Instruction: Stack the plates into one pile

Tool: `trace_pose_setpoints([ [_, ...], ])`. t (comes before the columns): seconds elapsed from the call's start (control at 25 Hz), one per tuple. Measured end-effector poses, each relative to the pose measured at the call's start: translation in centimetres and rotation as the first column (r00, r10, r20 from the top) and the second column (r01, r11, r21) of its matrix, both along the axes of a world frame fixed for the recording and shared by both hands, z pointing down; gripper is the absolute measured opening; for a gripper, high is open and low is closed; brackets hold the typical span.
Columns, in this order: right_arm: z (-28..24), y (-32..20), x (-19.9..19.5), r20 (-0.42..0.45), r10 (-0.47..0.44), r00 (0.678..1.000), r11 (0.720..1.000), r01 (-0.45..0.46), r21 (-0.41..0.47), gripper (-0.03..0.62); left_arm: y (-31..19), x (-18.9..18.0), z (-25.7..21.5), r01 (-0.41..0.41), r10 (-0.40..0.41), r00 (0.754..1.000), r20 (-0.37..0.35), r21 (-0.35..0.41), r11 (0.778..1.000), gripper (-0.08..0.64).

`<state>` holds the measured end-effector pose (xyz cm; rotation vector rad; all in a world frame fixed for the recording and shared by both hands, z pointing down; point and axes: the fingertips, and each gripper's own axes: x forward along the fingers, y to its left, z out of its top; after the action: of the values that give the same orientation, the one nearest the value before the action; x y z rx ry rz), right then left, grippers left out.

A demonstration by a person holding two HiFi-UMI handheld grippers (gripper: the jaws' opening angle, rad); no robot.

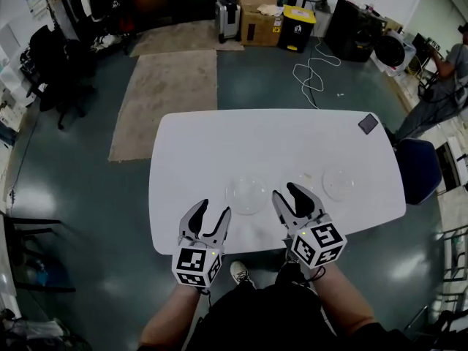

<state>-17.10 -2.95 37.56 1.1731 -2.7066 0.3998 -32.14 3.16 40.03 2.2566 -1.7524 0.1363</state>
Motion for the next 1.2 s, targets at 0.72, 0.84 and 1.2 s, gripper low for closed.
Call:
trace_pose_setpoints([
  [0.72, 9.8, -4.5, -0.8, -0.064, -0.051, 0.997, 0.984, 0.039, -0.175, 0.175, -2.0, -0.8, 6.0, 0.081, -0.081, 0.997, 0.003, -0.135, 0.988, 0.229],
  [0.84, 12.1, -5.3, -0.8, -0.097, -0.086, 0.992, 0.978, 0.065, -0.198, 0.175, -2.8, -0.5, 7.5, 0.098, -0.098, 0.995, 0.010, -0.167, 0.981, 0.229],
  [1.2, 18.8, -6.5, -1.7, -0.263, -0.204, 0.943, 0.963, 0.145, -0.226, 0.175, -4.8, -1.0, 11.5, 0.158, -0.161, 0.987, 0.008, -0.260, 0.953, 0.229],
])
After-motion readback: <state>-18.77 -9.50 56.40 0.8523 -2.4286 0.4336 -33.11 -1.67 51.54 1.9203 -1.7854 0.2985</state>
